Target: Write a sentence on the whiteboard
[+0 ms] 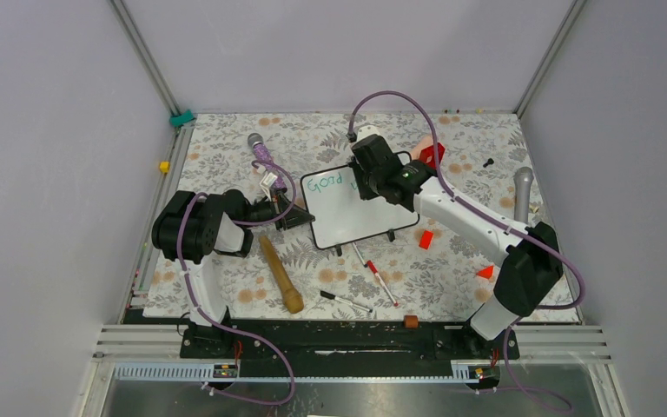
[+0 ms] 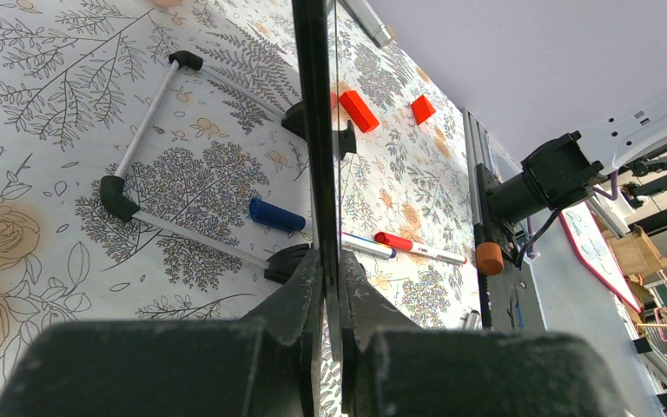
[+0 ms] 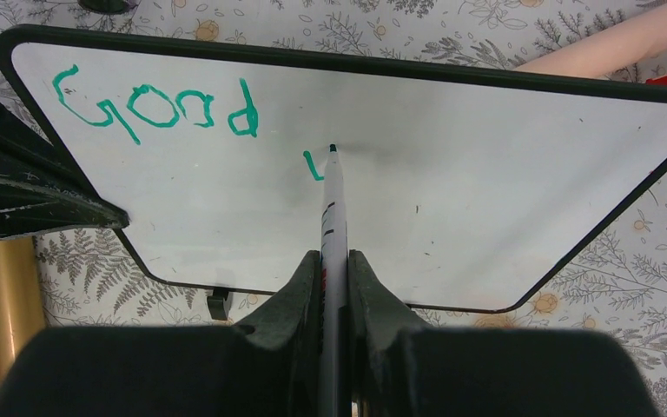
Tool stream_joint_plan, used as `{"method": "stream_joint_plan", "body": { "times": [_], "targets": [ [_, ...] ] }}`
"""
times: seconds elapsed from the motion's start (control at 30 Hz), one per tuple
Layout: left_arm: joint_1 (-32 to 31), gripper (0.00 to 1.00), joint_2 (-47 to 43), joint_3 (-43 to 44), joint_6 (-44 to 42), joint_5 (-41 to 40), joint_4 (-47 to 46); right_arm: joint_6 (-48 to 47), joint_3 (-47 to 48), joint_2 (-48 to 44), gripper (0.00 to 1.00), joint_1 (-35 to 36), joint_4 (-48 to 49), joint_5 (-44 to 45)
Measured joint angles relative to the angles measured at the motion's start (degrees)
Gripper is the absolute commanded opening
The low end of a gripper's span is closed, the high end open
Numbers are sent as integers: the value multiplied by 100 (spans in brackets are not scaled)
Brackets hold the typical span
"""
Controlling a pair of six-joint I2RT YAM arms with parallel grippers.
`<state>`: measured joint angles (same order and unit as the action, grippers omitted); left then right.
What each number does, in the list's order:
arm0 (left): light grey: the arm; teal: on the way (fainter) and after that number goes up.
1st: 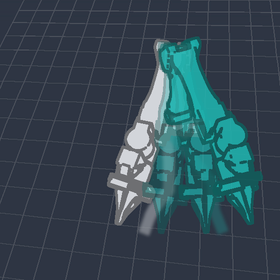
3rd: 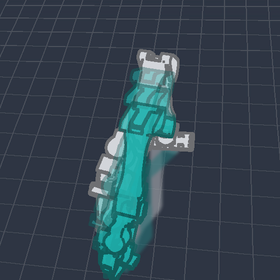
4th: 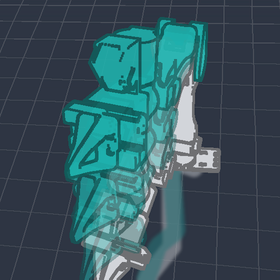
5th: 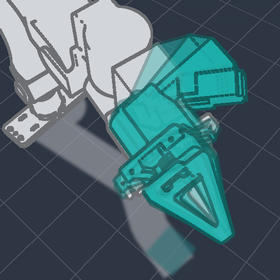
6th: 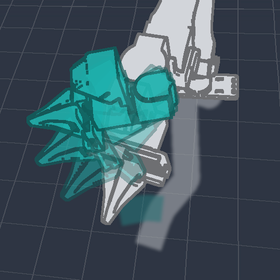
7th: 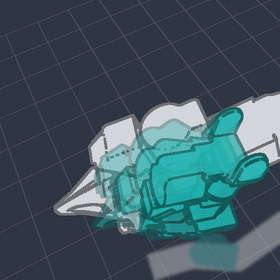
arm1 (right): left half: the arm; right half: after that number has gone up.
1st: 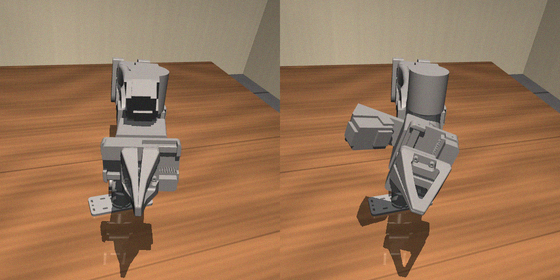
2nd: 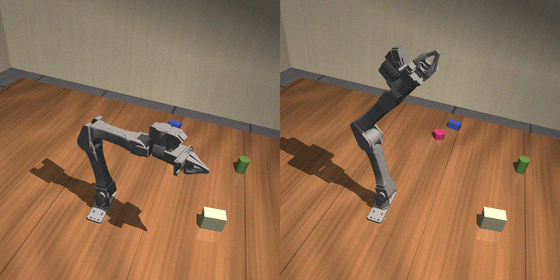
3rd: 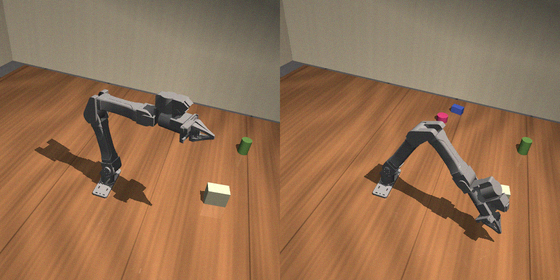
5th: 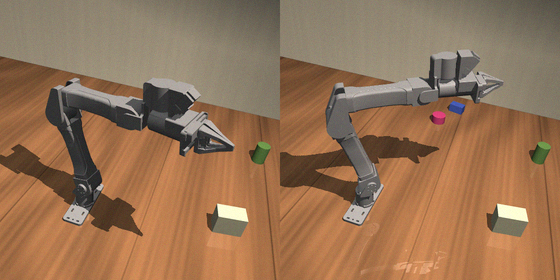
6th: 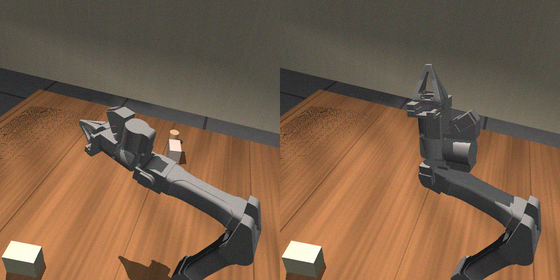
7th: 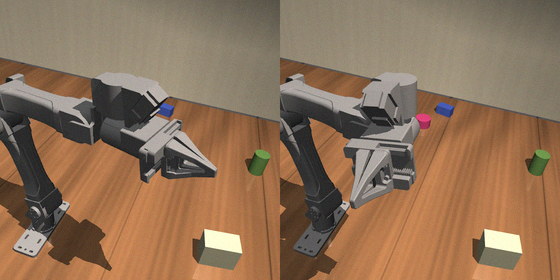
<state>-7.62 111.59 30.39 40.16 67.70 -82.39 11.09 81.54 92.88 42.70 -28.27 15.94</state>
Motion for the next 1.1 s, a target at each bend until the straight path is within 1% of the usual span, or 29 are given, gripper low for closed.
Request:
{"method": "stream_joint_plan", "body": {
  "times": [0.3, 0.5, 0.6, 0.87, 1.1],
  "targets": [
    [0, 0, 0, 0, 0, 2, 0, -22, 9, -24, 0, 2, -4, 7],
    [0, 0, 0, 0, -2, 2, -2, -42, -369, -455, 0, 0, 144, 122],
    [0, 0, 0, 0, -2, 2, -2, -46, -387, -568, 0, 0, 216, 175],
    [0, 0, 0, 0, -2, 2, -2, -74, -372, -549, 0, 0, 247, 221],
    [0, 0, 0, 0, -2, 2, -2, -83, -227, -350, 0, 0, 243, 219]
  ]
}}
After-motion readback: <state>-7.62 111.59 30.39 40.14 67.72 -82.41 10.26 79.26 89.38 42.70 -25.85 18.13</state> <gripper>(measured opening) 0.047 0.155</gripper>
